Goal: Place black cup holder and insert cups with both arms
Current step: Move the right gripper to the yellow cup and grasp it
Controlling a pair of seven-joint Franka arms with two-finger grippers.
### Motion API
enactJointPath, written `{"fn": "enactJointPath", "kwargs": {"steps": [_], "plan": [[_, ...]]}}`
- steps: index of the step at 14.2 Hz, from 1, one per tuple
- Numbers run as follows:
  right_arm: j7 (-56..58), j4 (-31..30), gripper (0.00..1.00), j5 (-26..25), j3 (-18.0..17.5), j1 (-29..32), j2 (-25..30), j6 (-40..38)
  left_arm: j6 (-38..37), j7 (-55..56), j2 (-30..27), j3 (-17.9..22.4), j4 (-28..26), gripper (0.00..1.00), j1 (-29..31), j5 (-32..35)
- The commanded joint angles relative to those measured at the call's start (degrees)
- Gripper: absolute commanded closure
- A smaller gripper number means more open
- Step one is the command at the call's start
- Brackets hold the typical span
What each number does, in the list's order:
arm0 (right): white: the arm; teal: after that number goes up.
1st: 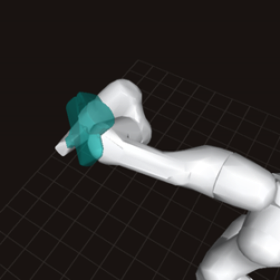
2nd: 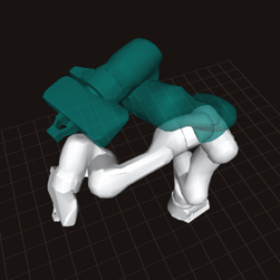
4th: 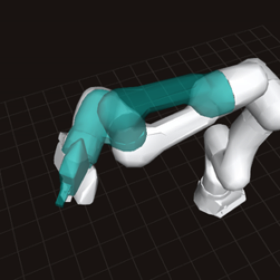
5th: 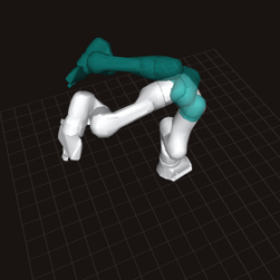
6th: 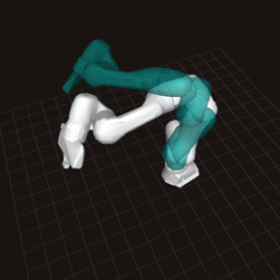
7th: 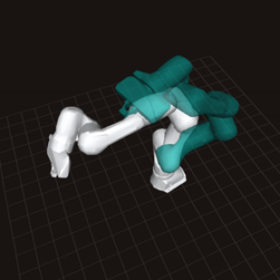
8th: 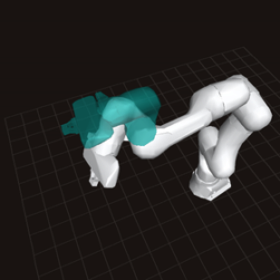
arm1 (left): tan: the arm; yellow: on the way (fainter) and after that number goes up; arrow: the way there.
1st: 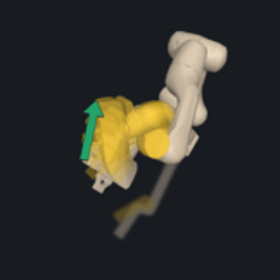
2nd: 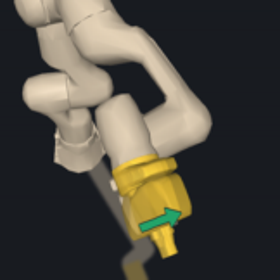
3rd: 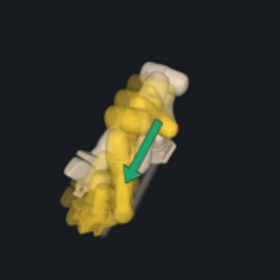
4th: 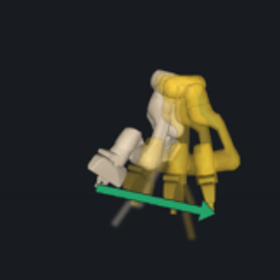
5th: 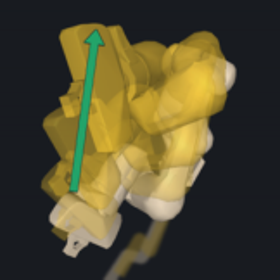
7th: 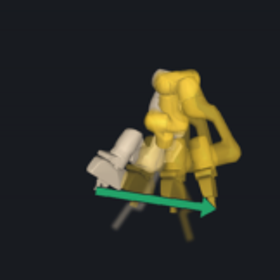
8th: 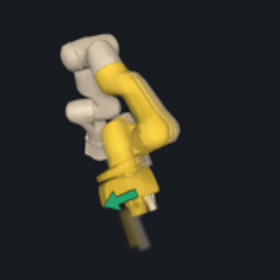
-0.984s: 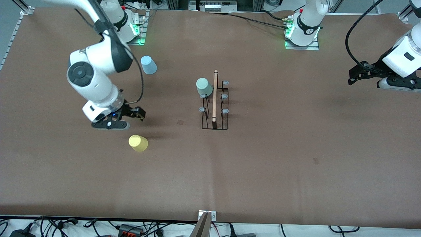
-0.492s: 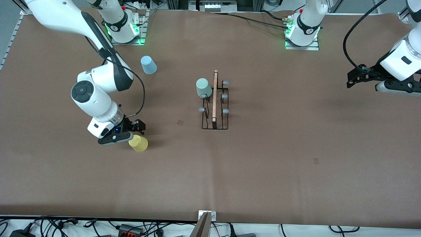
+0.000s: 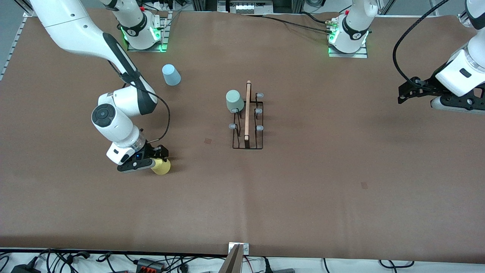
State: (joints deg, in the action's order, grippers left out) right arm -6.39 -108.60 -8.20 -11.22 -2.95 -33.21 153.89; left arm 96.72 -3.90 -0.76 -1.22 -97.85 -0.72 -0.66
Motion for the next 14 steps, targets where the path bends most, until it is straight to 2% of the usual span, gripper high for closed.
{"fn": "enactJointPath", "kwargs": {"steps": [1,3,5,6,8,10,11,12,14], "plan": [[0.4,0.1,0.0,-0.7,0.8,-1.2,-0.1,1.8,-0.4,-1.0,1.3,0.0,2.1,0.0,-0.1,-1.1],[0.4,0.3,0.01,-0.7,0.8,-1.3,-0.1,1.9,-0.4,-1.1,1.3,0.0,2.1,0.0,-0.1,-1.4],[2.2,0.1,0.61,-0.9,0.9,-1.2,-0.1,1.8,-0.3,-1.1,1.5,0.0,2.1,0.0,-0.1,-1.4],[3.0,0.0,0.73,-0.8,0.9,-1.2,0.0,1.6,0.2,-1.1,1.6,0.0,2.1,0.0,-0.2,-1.4],[3.5,0.1,0.91,-0.9,0.9,-0.7,1.0,1.2,0.6,-1.1,1.7,0.0,2.1,0.0,-0.2,-1.4],[3.1,0.2,0.92,-0.7,0.9,-0.4,3.9,-2.8,0.6,-1.1,1.7,0.0,2.1,0.0,-0.1,-1.4],[1.8,0.2,0.96,0.2,0.8,-0.7,6.3,-5.8,0.6,-1.1,1.7,0.0,2.1,0.0,-0.1,-1.4],[-2.3,0.4,1.0,0.5,0.4,-1.8,9.6,-11.0,0.6,-1.1,1.7,0.0,2.1,0.0,-0.1,-1.4],[-17.6,3.1,0.98,0.4,0.1,-6.5,13.6,-20.9,0.6,-1.1,1.7,0.0,2.1,0.0,-0.1,-1.4]]}}
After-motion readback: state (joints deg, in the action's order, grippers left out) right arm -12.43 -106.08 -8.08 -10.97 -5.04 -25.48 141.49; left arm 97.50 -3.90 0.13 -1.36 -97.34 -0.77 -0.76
